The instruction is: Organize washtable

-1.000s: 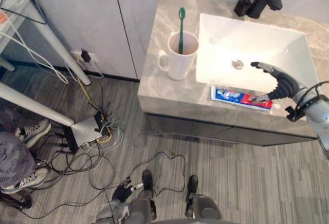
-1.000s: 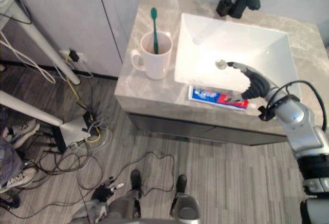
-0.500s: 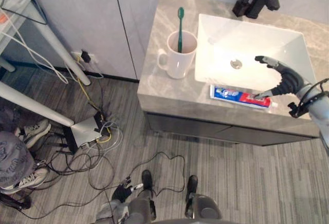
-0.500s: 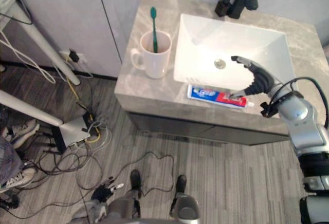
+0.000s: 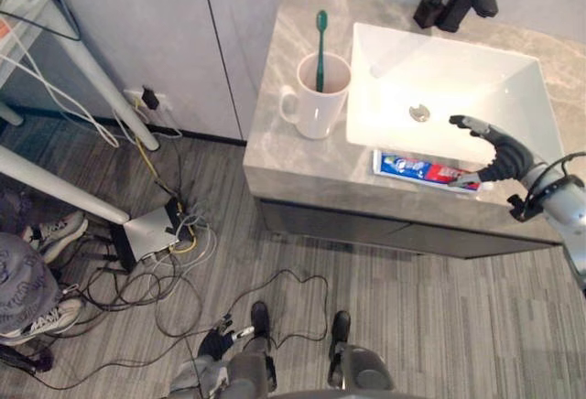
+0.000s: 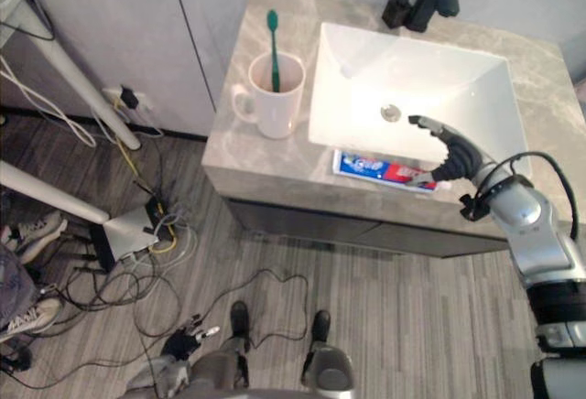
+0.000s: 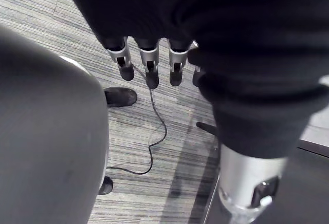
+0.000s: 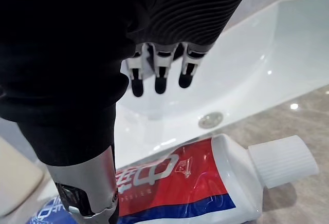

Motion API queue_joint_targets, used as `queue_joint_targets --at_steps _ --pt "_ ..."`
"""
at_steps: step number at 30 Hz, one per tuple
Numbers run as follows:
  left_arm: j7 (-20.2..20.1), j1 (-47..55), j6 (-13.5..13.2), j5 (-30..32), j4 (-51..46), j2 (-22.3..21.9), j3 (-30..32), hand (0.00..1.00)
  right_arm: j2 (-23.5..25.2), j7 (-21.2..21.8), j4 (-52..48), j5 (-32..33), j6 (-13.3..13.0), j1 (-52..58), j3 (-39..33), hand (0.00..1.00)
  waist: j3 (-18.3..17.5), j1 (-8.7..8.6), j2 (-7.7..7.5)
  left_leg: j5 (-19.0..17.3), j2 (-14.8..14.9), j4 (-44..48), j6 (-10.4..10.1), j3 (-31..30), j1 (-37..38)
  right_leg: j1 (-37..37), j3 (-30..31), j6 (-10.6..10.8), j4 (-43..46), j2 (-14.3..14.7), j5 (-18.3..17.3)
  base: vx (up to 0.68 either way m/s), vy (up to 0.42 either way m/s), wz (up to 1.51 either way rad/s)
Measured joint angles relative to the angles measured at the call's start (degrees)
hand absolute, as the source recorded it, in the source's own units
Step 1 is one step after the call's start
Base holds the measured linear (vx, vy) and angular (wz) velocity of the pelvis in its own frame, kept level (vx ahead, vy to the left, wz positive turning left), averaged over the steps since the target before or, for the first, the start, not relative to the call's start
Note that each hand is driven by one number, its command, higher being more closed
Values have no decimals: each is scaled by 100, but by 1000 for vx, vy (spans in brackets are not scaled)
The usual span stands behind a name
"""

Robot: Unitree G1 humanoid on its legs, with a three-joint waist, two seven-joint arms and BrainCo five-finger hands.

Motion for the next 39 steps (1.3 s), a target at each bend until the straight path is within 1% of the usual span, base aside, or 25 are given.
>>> queue_joint_targets --at_steps 4,16,24,38,39 --pt "3 -2 -1 -6 -10 25 11 0 0 -1 4 -3 0 4 1 0 3 0 -33 11 0 2 15 25 -53 -68 33 -1 -4 0 0 0 0 -2" --pt "14 -2 -3 -6 -56 49 29 0 0 -4 9 -7 -1 29 10 0 16 24 -66 18 -4 34 26 33 -159 -176 43 -3 -12 0 -2 25 9 0" --pt "16 -2 -4 -11 -100 71 191 0 1 -9 8 -5 -5 101 12 0 71 40 -175 18 -6 34 25 38 -187 -202 44 -6 -20 -1 -4 41 15 0" --pt "19 -2 -3 -12 -125 77 191 0 62 -8 8 -6 -4 161 40 0 77 44 -184 19 -7 37 26 62 -248 -276 77 -6 -26 -1 -4 38 13 -1" --pt "19 -2 -3 -12 -127 77 191 0 62 -8 7 -6 -4 176 43 100 77 47 -185 18 -7 37 26 62 -249 -276 77 -6 -26 -1 -5 30 14 0"
